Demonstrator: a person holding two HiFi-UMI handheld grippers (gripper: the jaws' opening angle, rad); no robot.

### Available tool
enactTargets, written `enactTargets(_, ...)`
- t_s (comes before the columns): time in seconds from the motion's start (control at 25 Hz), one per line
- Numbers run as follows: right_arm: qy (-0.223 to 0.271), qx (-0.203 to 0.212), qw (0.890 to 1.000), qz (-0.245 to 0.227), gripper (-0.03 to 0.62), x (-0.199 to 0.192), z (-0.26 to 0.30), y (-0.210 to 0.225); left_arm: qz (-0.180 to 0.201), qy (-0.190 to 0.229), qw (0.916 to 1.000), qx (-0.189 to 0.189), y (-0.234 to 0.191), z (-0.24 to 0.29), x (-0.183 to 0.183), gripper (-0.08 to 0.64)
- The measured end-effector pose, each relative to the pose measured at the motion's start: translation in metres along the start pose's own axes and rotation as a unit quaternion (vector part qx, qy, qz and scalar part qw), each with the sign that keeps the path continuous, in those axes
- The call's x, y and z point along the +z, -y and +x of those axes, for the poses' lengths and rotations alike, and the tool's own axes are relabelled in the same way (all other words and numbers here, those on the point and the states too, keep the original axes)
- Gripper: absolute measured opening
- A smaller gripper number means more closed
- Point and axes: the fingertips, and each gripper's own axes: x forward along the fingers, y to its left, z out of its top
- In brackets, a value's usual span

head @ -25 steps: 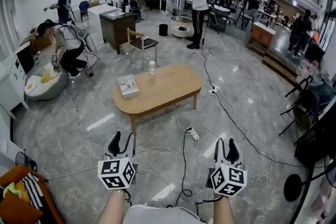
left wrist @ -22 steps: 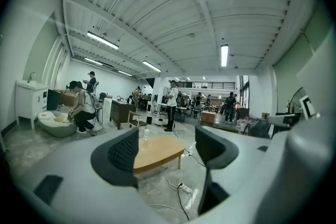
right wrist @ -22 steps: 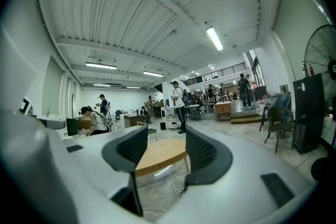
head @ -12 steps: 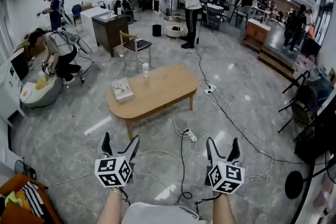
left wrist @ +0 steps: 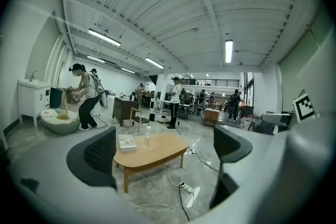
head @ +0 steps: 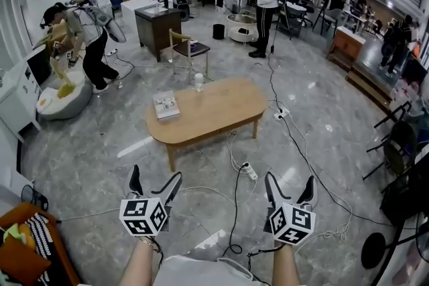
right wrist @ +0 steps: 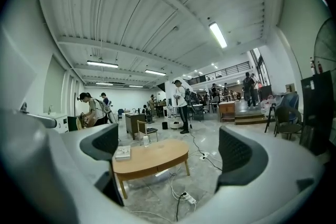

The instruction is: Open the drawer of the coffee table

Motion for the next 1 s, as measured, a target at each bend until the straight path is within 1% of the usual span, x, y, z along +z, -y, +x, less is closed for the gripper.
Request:
enactTargets(0.2, -0.015, 0.008, 1.0, 0.009, 0.588, -0.006, 0.011, 0.014, 0.001, -0.014, 0.9998, 0.015, 0.002, 0.001, -0.008, 0.558)
enactTargets(0.36, -0.032, 0.008, 0.999, 0.018, 0.588, -0.021, 0.031, 0.018, 0.0, -0.041, 0.999, 0.019, -0.001, 0.018, -0.024, 0.558)
enactTargets(0.44, -0.038, 0.008, 0.999, 0.019, 0.588, -0.027, 0.049, 0.022, 0.0, -0.046, 0.9988, 0.02, 0.0, 0.034, -0.029, 0.558)
enactTargets(0.72, -0.044, -0.001, 0.999, 0.023, 0.588, -0.033, 0.122, 0.042, -0.007, -0.051, 0.9985, 0.019, -0.004, 0.119, -0.034, 0.557)
enactTargets(1.0, -0.048, -0.009, 0.999, 0.021, 0.588, -0.02, 0.232, 0.061, -0.015, -0.063, 0.9977, 0.02, -0.016, 0.234, -0.023, 0.557)
